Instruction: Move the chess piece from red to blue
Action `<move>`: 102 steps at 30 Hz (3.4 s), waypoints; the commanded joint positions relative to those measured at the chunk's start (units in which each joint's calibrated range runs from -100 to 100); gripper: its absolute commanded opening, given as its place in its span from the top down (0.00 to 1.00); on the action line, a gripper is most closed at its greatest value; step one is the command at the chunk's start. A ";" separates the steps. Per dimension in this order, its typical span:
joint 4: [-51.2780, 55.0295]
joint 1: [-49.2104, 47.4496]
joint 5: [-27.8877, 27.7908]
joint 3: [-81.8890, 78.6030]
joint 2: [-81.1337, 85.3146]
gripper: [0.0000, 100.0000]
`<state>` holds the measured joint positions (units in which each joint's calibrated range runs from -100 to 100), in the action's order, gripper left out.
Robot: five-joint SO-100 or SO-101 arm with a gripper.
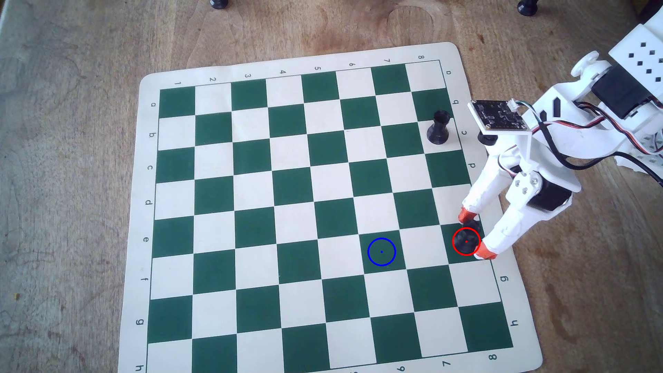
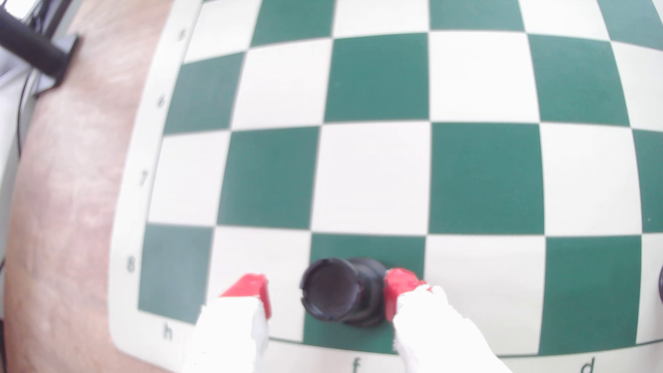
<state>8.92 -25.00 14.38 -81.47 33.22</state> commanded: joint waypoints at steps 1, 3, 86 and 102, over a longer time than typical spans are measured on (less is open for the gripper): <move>-1.06 0.01 0.20 4.14 0.14 0.83; -1.14 0.09 0.24 4.05 0.14 0.84; 18.35 4.70 -2.25 53.19 -33.31 1.00; 15.97 4.39 -1.56 51.92 -35.94 1.00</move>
<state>26.85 -20.35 12.19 -30.14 -3.39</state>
